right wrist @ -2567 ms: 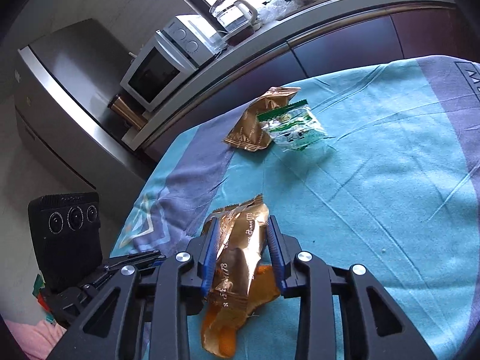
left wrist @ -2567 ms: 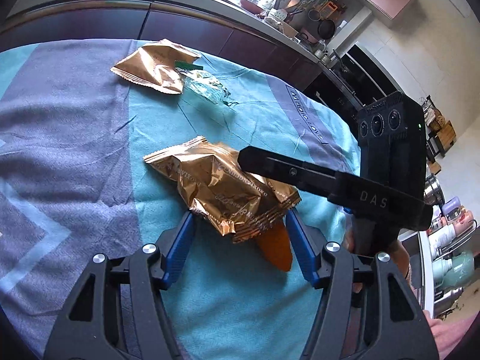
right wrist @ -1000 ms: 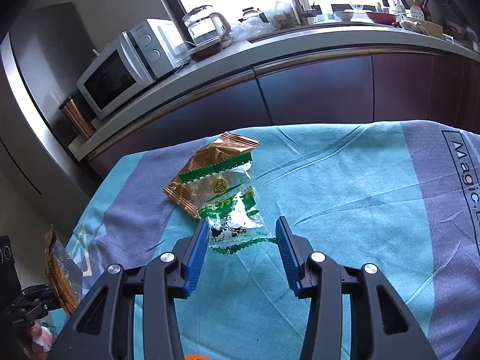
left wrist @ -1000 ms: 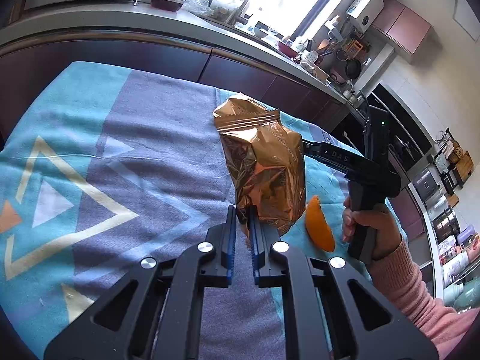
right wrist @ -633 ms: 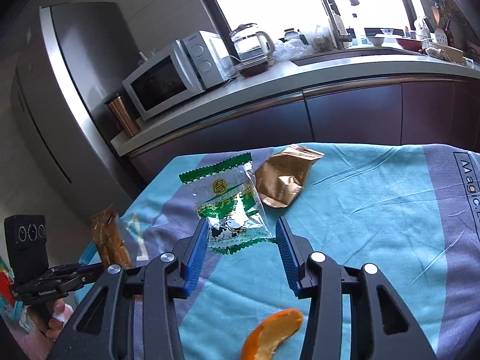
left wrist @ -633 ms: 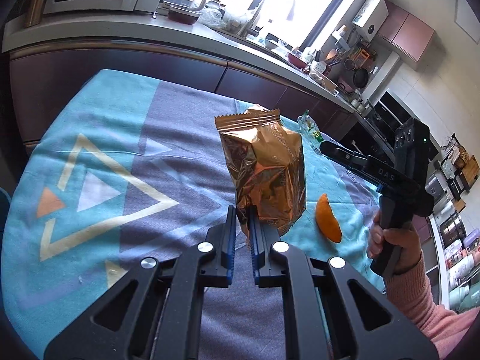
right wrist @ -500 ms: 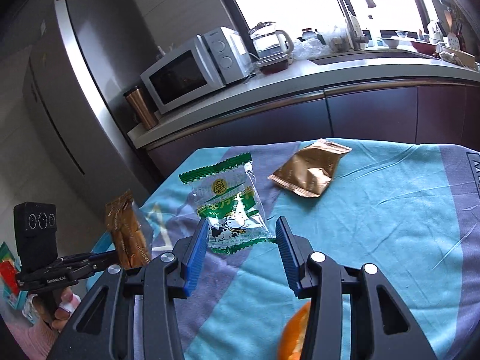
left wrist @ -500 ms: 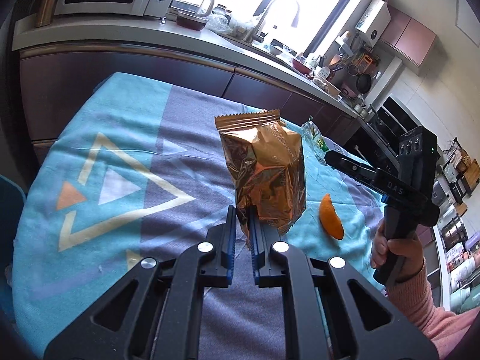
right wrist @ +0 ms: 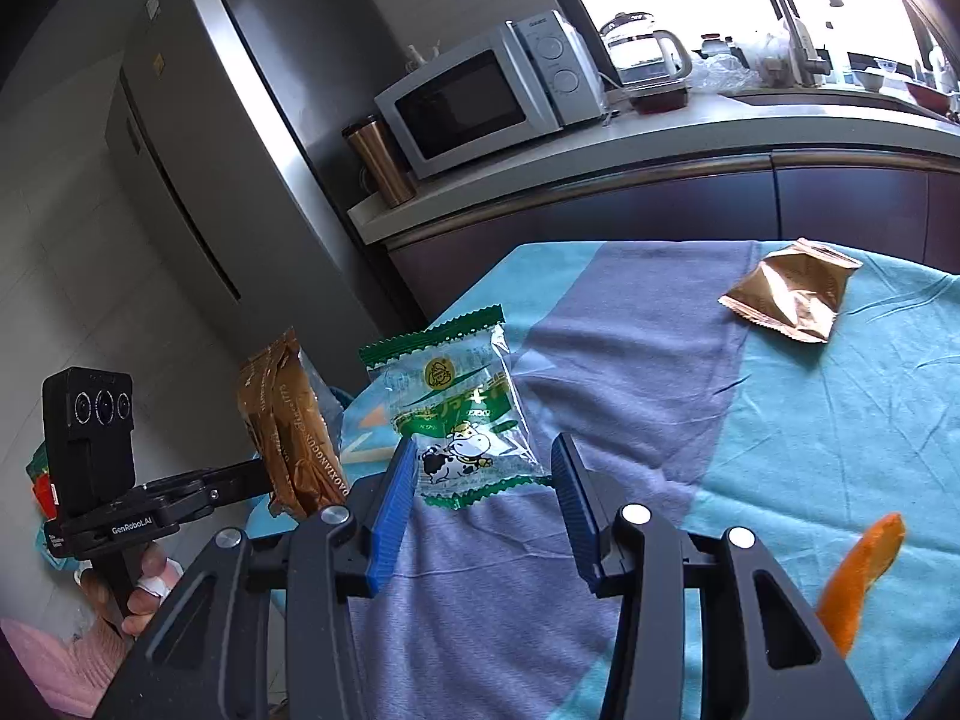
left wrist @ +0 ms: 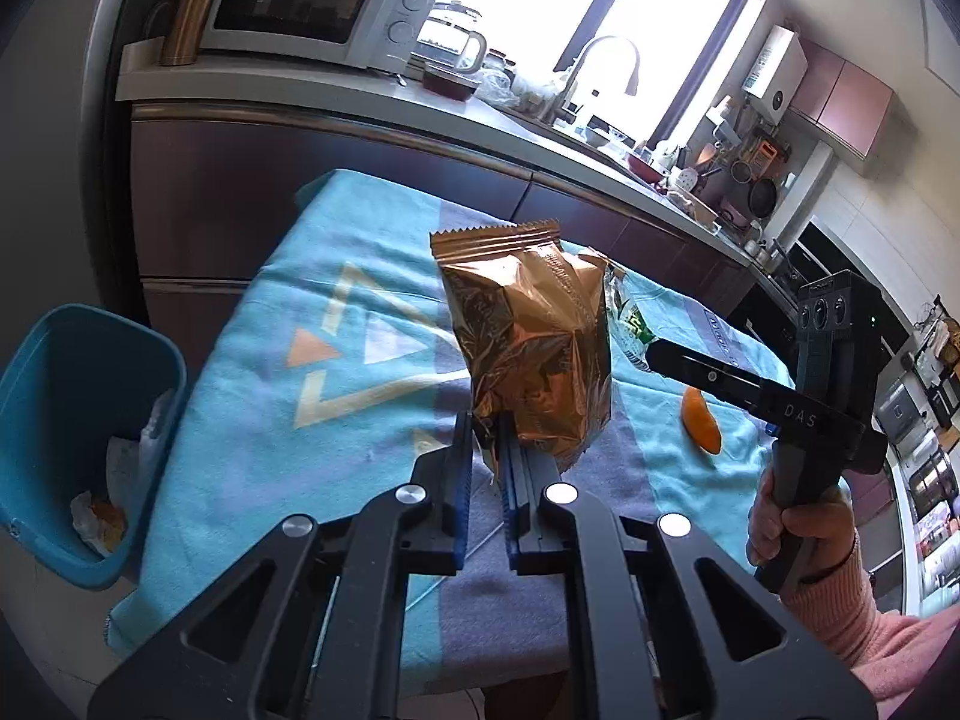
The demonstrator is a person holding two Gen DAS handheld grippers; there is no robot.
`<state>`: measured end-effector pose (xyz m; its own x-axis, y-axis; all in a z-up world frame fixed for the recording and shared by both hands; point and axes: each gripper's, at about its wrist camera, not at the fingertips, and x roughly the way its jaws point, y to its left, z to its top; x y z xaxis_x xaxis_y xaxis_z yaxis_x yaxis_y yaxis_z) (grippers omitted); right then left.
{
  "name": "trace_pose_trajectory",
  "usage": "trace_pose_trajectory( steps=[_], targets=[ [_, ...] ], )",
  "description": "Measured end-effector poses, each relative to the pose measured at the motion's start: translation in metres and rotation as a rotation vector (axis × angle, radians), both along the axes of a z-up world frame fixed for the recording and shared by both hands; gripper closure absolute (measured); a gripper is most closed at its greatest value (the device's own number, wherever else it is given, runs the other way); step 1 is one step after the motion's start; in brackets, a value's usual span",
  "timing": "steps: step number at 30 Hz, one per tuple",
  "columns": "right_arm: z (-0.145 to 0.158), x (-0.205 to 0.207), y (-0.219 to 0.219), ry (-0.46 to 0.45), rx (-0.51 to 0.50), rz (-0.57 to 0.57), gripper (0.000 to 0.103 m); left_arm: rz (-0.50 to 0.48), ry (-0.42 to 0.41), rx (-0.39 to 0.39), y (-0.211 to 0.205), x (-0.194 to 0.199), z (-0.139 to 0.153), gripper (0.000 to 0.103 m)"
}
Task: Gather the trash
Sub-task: 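Carry both wrappers to the teal bin and open both tools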
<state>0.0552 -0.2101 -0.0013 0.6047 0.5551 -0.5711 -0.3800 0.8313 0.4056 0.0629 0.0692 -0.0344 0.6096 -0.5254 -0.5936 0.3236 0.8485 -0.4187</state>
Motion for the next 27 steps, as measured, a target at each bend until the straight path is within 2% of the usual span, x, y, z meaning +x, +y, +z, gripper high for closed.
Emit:
trace_pose_trajectory(
  steps=[12, 27],
  targets=[
    [0.001, 0.001, 0.06, 0.008, -0.003, 0.12, 0.059, 0.126, 0.006, -0.012, 0.065, -0.026, -0.003, 0.094],
    [-0.002, 0.014, 0.136, 0.027, -0.022, 0.254, 0.059, 0.313, 0.001, 0.008, 0.146, -0.038, -0.004, 0.094]
  ],
)
